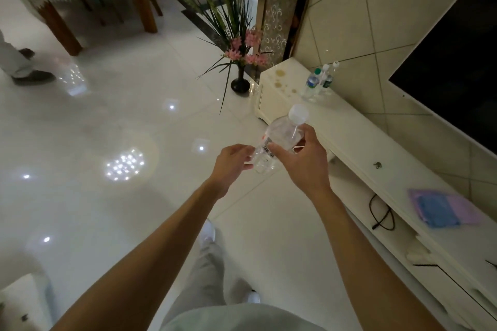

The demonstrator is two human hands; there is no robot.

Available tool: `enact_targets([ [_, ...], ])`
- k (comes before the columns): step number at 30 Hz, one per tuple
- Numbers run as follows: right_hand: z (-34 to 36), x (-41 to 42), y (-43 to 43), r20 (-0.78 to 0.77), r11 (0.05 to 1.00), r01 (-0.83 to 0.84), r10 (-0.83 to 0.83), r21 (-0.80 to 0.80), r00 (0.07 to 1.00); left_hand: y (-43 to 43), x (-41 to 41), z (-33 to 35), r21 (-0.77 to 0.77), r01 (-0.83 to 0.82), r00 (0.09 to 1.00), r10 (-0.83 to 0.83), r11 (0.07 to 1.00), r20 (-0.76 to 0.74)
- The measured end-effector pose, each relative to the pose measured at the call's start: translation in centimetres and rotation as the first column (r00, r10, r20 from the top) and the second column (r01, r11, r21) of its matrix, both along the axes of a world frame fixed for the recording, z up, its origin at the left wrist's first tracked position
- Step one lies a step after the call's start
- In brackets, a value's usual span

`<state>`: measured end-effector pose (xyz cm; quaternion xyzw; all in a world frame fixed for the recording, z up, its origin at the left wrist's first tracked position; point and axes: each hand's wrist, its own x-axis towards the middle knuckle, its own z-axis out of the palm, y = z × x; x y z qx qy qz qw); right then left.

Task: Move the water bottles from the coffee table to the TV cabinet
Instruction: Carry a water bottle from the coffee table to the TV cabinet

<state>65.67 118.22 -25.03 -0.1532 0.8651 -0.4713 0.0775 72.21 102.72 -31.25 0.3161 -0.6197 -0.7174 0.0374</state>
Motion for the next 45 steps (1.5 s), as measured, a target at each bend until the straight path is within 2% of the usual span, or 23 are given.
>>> enact_targets([
  [7,-0.6,-8.1,-8.4,-0.004,0.997,0.076,-0.076,0.01,0.997,-8.6,-9.4,-1.0,0.027,0.102,0.995,-0.101,0.994,-0.024],
  [16,-0.1,-17.5,-16.0,-0.001,0.981,0.19,-0.19,0.039,0.982,-16.6,-21.1,-0.4,0.032,0.184,0.982,-0.186,0.982,0.038],
  [24,-1.7,-28.5,-18.0,0.029,0.974,0.226,-0.226,0.027,0.974,-18.7,-32.2,-1.2,0.04,0.224,0.972,-0.226,0.974,0.063],
  [30,-2.8,-38.9,-18.9,0.057,0.979,0.205,-0.203,-0.022,0.978,-19.5,-42.7,-1.4,0.022,0.216,0.968,-0.217,0.976,0.128],
  [37,-2.0,-50.3,-18.9,0.089,0.986,0.164,-0.164,0.002,0.982,-19.1,-53.7,-0.9,0.017,0.212,0.965,-0.212,0.977,0.154],
  [45,-3.7,-59.3,-19.8,0.159,0.971,0.24,-0.239,0.017,0.958,-20.0,-64.0,-2.5,0.022,0.249,0.948,-0.248,0.968,0.201],
])
